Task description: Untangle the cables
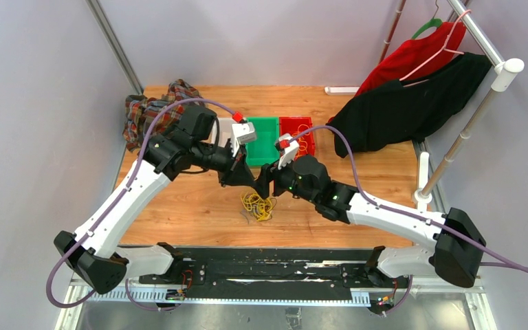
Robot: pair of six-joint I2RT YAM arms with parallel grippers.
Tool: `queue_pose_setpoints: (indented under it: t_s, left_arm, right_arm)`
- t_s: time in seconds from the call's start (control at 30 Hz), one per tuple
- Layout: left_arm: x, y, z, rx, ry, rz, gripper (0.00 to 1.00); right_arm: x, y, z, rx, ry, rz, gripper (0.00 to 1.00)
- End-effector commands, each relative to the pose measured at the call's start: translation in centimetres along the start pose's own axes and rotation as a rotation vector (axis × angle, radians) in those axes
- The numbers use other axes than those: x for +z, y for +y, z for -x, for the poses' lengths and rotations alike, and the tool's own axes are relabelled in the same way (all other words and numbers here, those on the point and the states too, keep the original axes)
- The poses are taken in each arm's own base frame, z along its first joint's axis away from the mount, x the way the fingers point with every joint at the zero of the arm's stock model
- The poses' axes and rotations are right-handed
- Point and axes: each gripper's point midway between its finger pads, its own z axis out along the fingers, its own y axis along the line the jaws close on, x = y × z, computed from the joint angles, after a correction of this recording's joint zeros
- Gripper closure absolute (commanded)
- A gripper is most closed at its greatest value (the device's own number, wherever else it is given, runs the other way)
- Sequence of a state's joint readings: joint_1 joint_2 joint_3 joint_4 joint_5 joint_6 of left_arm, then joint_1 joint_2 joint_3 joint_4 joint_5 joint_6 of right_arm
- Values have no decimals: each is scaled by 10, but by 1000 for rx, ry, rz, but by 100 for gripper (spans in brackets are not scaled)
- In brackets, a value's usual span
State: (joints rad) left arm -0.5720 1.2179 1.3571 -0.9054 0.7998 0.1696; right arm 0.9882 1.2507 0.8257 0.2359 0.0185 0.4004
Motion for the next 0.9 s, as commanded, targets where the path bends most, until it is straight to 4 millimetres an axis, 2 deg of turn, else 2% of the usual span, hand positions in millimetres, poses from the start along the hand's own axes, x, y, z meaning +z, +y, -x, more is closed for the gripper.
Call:
queue_pose_setpoints:
  t_s: [0.0, 0.17, 0.27, 0.4, 0.53, 0.63, 0.77, 0.87]
  left_arm:
    - [-11, -23, 9, 31, -22, -56, 99]
    - [-20, -30, 30, 58, -66, -58, 99]
    - [-28, -34, 43, 90, -96, -39, 99]
    - [-43, -38, 66, 151, -151, 14, 99]
    - [-69, -47, 102, 252, -239, 88, 99]
    - [-91, -55, 130, 321, -310, 148, 100]
    - [-125, -67, 166, 413, -413, 241, 100]
    - [-148, -70, 186, 471, -471, 330, 100]
  right_arm:
    - [6, 5, 15, 23, -49, -16, 34]
    - [27, 16, 12, 34, -41, 12, 34]
    - [34, 18, -1, 27, -15, 5, 35]
    - [36, 1, -31, 48, 25, -46, 38]
    - [34, -16, -64, 59, 82, -95, 39]
    - [30, -30, -84, 56, 114, -140, 35]
    - [22, -46, -102, 47, 140, -198, 29]
    - [17, -55, -108, 43, 143, -228, 28]
